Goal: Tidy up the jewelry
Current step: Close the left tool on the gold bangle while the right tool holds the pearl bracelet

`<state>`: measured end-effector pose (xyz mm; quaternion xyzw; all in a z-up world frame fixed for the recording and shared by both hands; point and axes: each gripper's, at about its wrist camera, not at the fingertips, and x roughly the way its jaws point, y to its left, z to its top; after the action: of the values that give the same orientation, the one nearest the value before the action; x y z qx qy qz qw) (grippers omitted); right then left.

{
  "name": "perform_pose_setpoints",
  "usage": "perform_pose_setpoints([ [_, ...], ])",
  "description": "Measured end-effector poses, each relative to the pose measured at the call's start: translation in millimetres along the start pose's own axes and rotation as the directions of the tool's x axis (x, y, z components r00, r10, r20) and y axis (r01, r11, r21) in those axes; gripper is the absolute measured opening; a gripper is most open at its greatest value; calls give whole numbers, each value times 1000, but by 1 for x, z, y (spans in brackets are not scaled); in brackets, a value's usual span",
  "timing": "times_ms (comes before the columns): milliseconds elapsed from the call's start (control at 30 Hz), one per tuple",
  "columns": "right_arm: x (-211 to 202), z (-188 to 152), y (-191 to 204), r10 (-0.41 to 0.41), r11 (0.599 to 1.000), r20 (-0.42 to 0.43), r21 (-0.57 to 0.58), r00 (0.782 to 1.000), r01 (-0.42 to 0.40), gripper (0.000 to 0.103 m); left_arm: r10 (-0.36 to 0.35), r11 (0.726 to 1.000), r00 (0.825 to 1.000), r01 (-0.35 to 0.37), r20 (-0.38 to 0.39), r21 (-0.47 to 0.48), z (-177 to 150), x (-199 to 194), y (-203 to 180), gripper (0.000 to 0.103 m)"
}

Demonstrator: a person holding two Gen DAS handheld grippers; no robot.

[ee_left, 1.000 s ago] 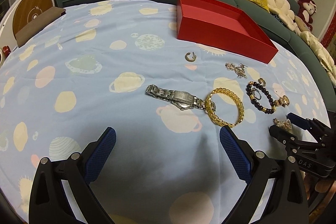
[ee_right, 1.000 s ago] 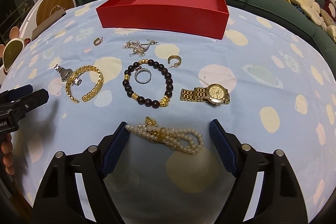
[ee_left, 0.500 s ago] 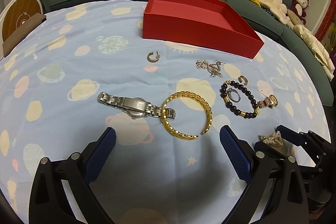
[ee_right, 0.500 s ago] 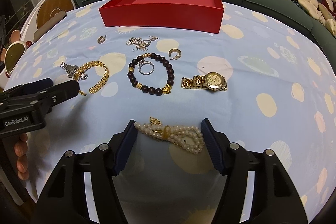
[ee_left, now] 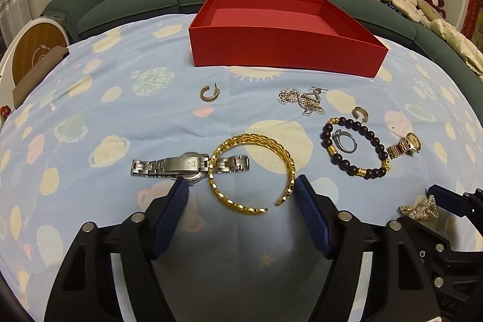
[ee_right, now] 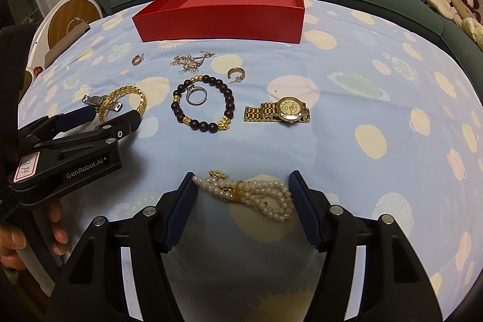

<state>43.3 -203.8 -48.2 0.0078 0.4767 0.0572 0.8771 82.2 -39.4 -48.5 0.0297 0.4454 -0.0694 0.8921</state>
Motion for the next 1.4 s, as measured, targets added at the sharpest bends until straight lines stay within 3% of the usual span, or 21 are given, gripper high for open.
perform_pose_setpoints([
  [100,-1,-1,-1,-2,1000,1,4,1000,2,61,-28,1000,1000,28,3,7,0,-2,-1,49],
  [467,-9,3,-1,1,1000,29,6,1000,-1,61,-121,993,990,122,68,3,7,-31,0,46],
  [500,-11,4,0,5,1000,35,5,999,-5,61,-136,991,988,136,78,6,8,-35,0,21],
  [533,-13,5,1,8,1000,42,4,999,-8,61,-165,986,983,163,79,20,10,-38,0,9],
  [767,-14,7,10,11,1000,43,-7,999,-11,61,-168,986,986,167,20,17,7,-33,3,7],
  [867,-12,5,12,10,1000,36,-12,999,-9,61,-171,985,985,171,4,26,2,-32,4,19],
  [900,-13,5,12,10,1000,37,-12,999,-10,61,-169,985,986,169,2,28,1,-32,4,34],
  [967,-13,5,11,8,1000,37,-5,999,-8,61,-151,988,988,151,25,14,2,-34,7,53],
  [1000,-13,5,10,10,1000,36,2,999,-10,61,-142,990,989,142,37,8,4,-34,9,58],
  [1133,-11,8,8,17,1000,34,17,999,-18,61,-110,994,994,109,24,7,17,-21,11,61],
  [1267,-8,8,7,17,1000,24,25,1000,-18,61,-125,992,991,125,-38,0,21,2,5,61],
  [1400,-8,7,4,19,999,19,32,1000,-19,61,-92,995,996,93,-13,45,21,4,-7,67],
])
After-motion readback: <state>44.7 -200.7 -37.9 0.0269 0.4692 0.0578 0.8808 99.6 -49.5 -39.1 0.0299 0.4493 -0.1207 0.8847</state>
